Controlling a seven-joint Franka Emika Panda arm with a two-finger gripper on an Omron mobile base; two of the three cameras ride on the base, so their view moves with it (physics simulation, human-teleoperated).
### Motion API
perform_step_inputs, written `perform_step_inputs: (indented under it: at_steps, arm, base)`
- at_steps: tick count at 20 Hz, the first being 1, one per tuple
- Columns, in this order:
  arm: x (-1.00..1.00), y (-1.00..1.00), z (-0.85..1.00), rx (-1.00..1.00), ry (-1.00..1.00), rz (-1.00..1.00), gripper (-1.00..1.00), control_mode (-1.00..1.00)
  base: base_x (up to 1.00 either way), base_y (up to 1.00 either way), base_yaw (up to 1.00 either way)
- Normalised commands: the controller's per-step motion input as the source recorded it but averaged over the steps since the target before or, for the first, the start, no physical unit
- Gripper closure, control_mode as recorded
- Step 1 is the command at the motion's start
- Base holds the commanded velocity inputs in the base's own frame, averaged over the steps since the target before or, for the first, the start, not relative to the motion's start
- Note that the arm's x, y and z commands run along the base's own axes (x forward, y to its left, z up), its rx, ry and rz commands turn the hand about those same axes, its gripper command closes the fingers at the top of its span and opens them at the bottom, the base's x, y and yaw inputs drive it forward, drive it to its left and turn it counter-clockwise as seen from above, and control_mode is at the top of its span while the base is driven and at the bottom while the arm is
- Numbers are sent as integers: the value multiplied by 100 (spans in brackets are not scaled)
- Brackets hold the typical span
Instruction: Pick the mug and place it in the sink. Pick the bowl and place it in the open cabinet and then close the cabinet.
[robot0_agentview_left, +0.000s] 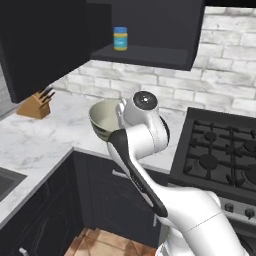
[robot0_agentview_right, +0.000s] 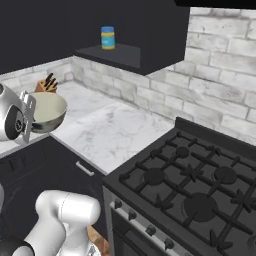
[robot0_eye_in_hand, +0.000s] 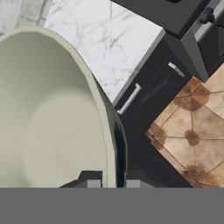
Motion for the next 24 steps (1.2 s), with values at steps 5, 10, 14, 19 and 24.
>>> perform_step_inputs:
  at_steps: [5,10,14,19,24]
  arm:
    - [0,0,0,0,0,0,100,100]
    - [0,0,0,0,0,0,100,100]
    - [0,0,0,0,0,0,100,100]
    - [0,0,0,0,0,0,100,100]
    - [0,0,0,0,0,0,100,100]
  base:
    - [61,0,-11]
    - [97,0,-11]
    - [100,0,-2]
    - [100,2,-1]
    - [100,4,0]
